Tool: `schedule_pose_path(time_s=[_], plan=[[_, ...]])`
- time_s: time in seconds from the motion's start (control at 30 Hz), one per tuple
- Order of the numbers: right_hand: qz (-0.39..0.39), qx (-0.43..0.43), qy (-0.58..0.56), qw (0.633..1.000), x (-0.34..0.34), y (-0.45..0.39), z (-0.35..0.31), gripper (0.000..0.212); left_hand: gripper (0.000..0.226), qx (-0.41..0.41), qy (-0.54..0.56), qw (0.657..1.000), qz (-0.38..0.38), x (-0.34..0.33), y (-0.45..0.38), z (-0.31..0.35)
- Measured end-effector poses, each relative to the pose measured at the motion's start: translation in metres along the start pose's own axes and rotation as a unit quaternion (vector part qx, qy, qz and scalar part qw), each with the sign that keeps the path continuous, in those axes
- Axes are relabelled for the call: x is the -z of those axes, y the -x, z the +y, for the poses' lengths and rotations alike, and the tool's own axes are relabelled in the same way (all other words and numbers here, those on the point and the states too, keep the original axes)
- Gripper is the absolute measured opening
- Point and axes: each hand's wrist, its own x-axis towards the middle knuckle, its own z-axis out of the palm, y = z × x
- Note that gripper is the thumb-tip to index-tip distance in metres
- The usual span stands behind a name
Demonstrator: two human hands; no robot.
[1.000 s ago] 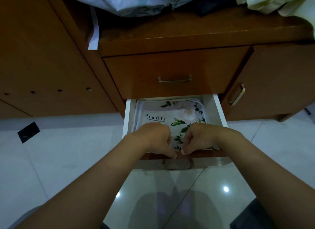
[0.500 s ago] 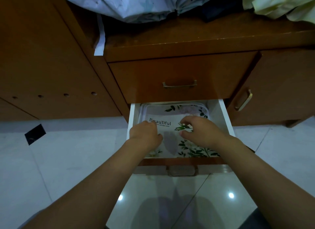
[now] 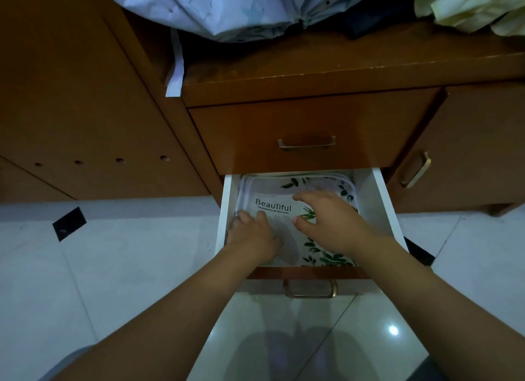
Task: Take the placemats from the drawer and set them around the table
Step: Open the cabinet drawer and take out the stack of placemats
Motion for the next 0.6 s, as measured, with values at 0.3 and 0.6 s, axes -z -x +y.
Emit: schedule_pose_path(time_s=[0.3, 0.6], plan=[[-0.029, -0.027, 0.009, 0.999, -0.002, 0.005, 0.015, 0.056, 0.068, 0.091, 0.234, 0.968, 0.002, 0.009, -0.018, 0.006], [-0.062, -0.049, 0.016, 0.997, 0.002, 0.009, 0.021, 0.054, 0.075, 0.113, 0.335, 0.935, -0.007, 0.021, -0.027, 0.005]])
